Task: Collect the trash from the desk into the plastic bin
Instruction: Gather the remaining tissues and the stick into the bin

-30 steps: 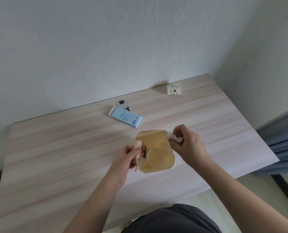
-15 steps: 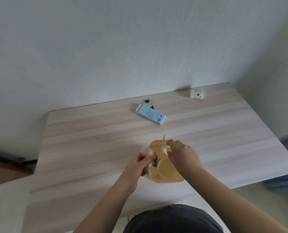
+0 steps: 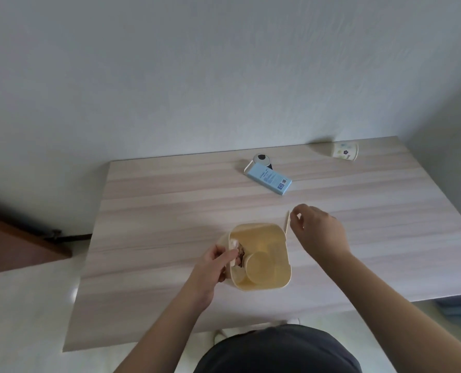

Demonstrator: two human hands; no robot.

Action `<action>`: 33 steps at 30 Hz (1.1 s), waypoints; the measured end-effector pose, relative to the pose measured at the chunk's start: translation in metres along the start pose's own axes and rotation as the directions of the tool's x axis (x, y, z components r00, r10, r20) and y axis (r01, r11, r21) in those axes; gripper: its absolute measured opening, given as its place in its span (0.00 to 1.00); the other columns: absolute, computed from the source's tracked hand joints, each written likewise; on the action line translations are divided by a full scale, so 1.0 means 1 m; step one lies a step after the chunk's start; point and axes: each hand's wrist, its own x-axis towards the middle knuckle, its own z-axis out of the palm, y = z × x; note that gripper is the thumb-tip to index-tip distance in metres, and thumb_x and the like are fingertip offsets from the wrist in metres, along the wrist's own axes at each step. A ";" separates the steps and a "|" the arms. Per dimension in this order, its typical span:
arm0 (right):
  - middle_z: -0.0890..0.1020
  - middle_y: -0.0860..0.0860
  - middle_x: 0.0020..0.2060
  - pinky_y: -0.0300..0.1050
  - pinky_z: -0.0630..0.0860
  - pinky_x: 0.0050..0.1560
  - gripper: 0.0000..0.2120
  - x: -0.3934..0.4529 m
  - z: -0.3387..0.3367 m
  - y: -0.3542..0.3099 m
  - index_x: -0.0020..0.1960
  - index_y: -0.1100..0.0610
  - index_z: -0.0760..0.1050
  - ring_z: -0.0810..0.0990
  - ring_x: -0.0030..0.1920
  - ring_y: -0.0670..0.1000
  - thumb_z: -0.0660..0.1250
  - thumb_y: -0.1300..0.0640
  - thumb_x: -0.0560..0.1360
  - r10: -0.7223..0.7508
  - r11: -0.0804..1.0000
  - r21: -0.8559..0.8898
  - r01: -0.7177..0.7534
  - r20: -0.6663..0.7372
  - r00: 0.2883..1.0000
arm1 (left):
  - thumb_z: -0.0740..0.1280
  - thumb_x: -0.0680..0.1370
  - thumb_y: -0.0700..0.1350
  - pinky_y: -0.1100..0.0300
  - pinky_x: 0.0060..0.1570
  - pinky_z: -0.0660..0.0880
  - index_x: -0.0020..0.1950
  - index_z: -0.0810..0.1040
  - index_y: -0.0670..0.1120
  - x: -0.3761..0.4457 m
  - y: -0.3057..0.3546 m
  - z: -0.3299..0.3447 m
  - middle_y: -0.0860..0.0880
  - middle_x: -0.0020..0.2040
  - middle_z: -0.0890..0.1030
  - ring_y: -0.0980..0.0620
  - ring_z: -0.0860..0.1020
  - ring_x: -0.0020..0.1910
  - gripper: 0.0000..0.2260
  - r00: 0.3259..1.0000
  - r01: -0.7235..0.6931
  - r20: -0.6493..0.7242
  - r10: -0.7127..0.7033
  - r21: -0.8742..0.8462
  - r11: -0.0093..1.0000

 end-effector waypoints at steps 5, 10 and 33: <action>0.81 0.52 0.40 0.43 0.68 0.36 0.11 0.013 0.043 0.019 0.48 0.56 0.76 0.75 0.37 0.56 0.59 0.50 0.79 0.093 0.990 -0.121 -0.065 0.237 0.967 | 0.69 0.77 0.44 0.57 0.36 0.66 0.49 0.74 0.41 -0.005 0.002 -0.011 0.53 0.30 0.76 0.54 0.70 0.29 0.08 0.998 -0.003 -0.061 0.002 -0.020 1.000; 0.82 0.54 0.47 0.43 0.70 0.40 0.13 0.014 0.088 0.024 0.54 0.55 0.78 0.81 0.47 0.57 0.58 0.53 0.77 0.194 0.974 -0.195 -0.114 0.465 0.863 | 0.68 0.77 0.42 0.56 0.35 0.64 0.49 0.73 0.42 -0.004 0.000 -0.019 0.52 0.29 0.73 0.53 0.67 0.30 0.06 0.992 -0.009 -0.128 0.001 -0.060 0.998; 0.82 0.51 0.50 0.42 0.73 0.41 0.10 0.008 0.138 0.051 0.53 0.57 0.77 0.81 0.51 0.53 0.62 0.65 0.74 0.420 0.905 -0.349 -0.242 0.649 0.635 | 0.71 0.68 0.49 0.58 0.33 0.64 0.45 0.74 0.44 0.021 0.008 -0.018 0.55 0.27 0.74 0.55 0.68 0.27 0.13 0.984 -0.027 -0.177 0.008 -0.105 0.994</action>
